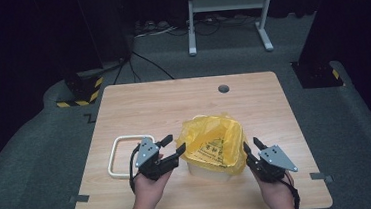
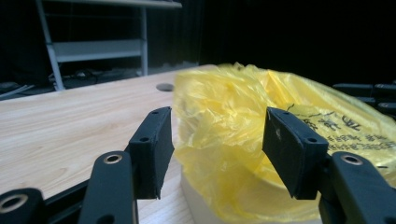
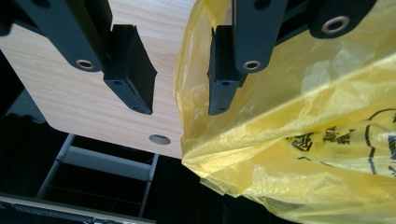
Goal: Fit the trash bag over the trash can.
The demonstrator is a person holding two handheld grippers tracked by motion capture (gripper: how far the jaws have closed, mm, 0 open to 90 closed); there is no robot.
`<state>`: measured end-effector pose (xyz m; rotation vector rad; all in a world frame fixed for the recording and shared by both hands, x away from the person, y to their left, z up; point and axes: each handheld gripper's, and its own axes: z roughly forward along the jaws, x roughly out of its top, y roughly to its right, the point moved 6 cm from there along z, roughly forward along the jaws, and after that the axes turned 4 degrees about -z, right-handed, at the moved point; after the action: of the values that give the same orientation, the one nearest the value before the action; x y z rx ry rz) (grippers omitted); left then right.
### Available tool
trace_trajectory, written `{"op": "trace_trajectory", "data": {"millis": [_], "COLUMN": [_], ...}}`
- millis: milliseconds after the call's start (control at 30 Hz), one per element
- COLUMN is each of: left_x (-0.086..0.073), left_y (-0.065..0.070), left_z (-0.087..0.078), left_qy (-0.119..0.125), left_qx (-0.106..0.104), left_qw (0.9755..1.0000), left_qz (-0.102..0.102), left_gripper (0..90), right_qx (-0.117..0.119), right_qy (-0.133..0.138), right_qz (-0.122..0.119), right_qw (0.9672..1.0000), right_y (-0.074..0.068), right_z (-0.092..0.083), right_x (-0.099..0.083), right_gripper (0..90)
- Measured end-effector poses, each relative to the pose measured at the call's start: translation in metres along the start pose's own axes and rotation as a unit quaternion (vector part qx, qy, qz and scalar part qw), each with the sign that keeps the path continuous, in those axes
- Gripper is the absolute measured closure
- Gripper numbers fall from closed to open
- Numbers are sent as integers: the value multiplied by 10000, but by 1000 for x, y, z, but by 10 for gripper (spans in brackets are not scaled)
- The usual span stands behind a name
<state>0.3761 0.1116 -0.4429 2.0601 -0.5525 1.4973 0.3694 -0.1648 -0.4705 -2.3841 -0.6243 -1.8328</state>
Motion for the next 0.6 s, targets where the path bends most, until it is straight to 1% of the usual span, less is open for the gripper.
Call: {"op": "trace_trajectory", "data": {"millis": [100,233,300,400,433,467,533,600], "left_x": [1,4,4,2,1,0,-2,-4], "left_y": [0,-5,-7,-9,-9,-10,-10,-9], "left_z": [6,10,12,18,21,23,26,28], "left_qy": [-49,-46,-82,-191,-233,-267,-359,-411], "left_qx": [-48,-164,-192,-295,-348,-375,-484,-520], "left_qw": [10000,9996,9994,9987,9980,9976,9958,9951], "left_qz": [2,-246,-268,-372,-470,-519,-684,-728], "left_gripper": [452,482,501,534,538,541,554,570], "right_qx": [-35,-36,-6,46,63,104,187,245], "right_qy": [4,15,-1,-39,-45,-53,-75,-106], "right_qz": [12,36,21,-13,-12,-44,-59,-115], "right_qw": [10000,10000,10000,10000,10000,9999,9998,9996], "right_y": [0,-1,-3,-8,-9,-12,-15,-18], "right_z": [-3,-11,-14,-17,-18,-18,-18,-17], "right_x": [-1,-2,-3,-4,-5,-5,-6,-7], "right_gripper": [612,612,612,613,613,613,613,613]}}
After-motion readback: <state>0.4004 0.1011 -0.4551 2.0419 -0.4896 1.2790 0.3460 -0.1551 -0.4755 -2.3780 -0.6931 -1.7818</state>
